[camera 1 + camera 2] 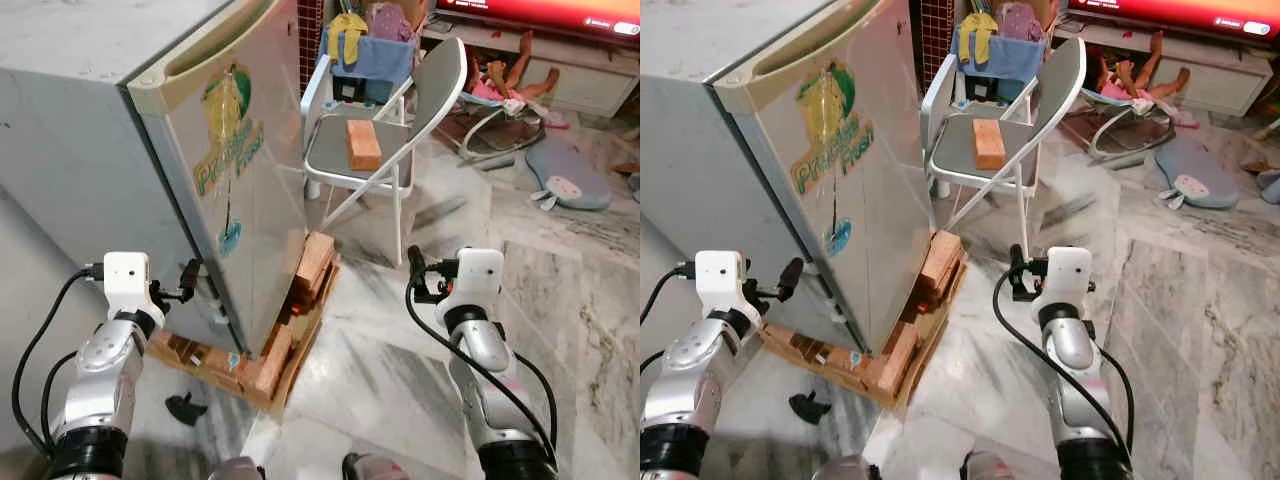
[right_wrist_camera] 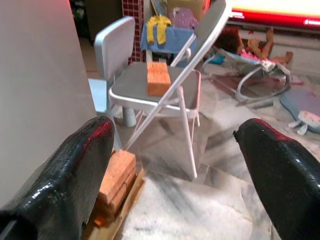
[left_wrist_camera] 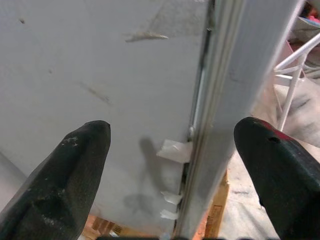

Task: Restocking fridge

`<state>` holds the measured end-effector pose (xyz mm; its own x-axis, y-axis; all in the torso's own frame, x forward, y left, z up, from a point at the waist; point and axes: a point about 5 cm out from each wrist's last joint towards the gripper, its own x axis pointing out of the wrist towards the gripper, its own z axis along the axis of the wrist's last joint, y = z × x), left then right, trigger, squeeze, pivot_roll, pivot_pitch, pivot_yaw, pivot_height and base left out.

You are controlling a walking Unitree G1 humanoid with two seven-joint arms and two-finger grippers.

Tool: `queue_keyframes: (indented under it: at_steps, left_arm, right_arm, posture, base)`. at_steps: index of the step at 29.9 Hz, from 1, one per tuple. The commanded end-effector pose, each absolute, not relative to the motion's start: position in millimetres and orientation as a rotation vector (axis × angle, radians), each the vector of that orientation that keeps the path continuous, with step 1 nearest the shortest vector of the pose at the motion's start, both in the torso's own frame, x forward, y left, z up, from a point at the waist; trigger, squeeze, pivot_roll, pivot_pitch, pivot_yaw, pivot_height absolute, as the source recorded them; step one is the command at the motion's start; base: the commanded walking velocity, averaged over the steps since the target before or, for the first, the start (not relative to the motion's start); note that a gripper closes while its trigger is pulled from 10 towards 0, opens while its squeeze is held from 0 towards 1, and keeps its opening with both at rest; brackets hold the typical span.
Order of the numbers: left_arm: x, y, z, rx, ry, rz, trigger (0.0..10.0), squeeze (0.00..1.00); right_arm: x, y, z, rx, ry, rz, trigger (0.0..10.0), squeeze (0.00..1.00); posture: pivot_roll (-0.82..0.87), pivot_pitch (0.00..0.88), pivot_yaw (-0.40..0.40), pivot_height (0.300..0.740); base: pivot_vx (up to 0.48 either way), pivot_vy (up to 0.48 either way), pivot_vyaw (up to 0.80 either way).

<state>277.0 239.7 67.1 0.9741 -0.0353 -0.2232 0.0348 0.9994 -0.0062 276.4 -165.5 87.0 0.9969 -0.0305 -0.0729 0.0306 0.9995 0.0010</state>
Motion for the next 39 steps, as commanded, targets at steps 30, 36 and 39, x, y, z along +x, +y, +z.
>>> queue_keyframes:
  at_steps: [30, 36, 39]
  left_arm:
    - [272.6, 229.0, 66.5, -0.025, 0.179, -0.071, 10.0, 0.00]
    - [272.1, 228.2, 66.6, -0.031, 0.172, -0.081, 10.0, 0.00]
    - [272.9, 223.9, 71.0, -0.071, 0.142, -0.129, 10.0, 0.00]
  right_arm:
    - [276.1, -172.8, 94.4, -0.026, 0.080, -0.035, 10.0, 0.00]
    - [272.9, -172.6, 91.5, -0.031, 0.097, -0.028, 10.0, 0.00]
    - [272.5, -172.4, 89.4, -0.028, 0.113, -0.019, 10.0, 0.00]
  posture:
    - [0.08, 0.072, -0.008, 0.740]
    - [0.08, 0.073, -0.009, 0.740]
    - [0.08, 0.070, -0.012, 0.740]
  base:
    - [0.000, 0.050, -0.63]
    - [0.000, 0.000, 0.00]
    - [0.000, 0.000, 0.00]
